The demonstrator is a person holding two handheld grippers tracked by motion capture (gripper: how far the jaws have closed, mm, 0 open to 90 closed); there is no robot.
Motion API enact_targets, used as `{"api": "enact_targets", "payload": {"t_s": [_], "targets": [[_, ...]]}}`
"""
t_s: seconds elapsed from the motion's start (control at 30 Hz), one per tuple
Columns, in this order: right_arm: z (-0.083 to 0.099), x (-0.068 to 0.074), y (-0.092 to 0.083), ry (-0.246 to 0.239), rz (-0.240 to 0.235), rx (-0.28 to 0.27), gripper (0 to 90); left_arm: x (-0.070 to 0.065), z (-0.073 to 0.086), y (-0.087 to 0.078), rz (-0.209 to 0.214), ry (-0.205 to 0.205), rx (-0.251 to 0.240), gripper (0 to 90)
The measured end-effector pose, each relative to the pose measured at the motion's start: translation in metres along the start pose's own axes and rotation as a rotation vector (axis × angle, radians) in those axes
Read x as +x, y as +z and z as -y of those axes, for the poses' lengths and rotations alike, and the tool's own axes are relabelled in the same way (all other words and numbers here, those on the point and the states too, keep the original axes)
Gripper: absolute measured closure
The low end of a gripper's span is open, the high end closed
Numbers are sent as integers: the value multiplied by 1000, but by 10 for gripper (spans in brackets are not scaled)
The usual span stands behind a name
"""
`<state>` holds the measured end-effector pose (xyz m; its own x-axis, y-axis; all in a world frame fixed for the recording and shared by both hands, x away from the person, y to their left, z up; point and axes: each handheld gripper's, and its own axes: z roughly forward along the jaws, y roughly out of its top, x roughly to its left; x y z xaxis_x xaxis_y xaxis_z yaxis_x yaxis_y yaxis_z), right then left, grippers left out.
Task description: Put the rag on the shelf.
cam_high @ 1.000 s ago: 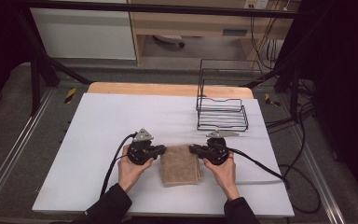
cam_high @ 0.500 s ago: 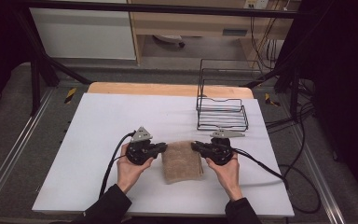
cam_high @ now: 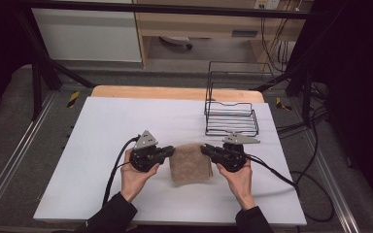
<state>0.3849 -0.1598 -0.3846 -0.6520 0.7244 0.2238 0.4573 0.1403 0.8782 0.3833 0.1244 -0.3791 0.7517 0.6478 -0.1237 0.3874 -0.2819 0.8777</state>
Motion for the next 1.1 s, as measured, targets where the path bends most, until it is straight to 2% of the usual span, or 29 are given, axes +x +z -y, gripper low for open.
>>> {"api": "enact_targets", "payload": {"t_s": [0.2,0.53,0.8,1.1], "targets": [[-4,4,-5,-24,4,-23,823,-3,-5,-6,-9,4,-23,851],[-11,8,-14,-35,12,-59,823,-7,-15,-11,-12,12,-50,851],[-22,11,-27,-51,39,-114,823,-10,-29,-11,-10,17,-83,851],[-33,10,-37,-66,67,-151,823,-13,-48,-10,-13,27,-123,851]]}}
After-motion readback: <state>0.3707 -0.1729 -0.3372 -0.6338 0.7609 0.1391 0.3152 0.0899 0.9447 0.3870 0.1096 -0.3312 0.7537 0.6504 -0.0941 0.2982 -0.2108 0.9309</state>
